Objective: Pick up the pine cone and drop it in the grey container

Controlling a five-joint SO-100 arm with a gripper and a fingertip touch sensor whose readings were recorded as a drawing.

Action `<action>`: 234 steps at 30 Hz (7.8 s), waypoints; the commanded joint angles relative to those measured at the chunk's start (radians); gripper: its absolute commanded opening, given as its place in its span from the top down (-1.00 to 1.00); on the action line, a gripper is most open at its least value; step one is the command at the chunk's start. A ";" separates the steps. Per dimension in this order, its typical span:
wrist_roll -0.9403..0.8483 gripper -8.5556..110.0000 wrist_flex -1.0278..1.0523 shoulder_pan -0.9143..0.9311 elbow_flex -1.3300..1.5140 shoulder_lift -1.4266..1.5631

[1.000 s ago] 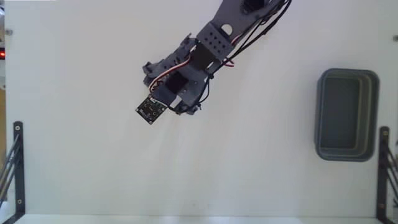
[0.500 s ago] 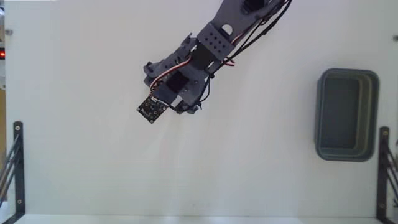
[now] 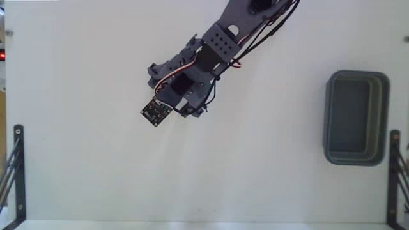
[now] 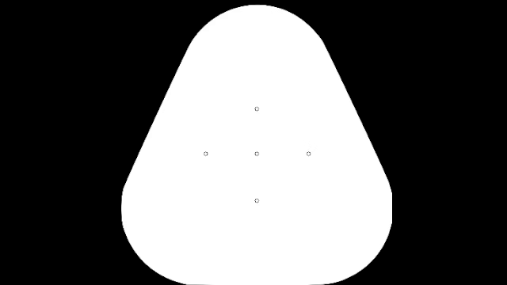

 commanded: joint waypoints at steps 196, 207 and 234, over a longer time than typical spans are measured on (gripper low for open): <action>0.005 -0.08 -0.014 0.018 0.001 0.022; 0.005 -0.04 -0.014 0.018 0.001 0.022; 0.005 0.09 -0.014 0.018 0.001 0.022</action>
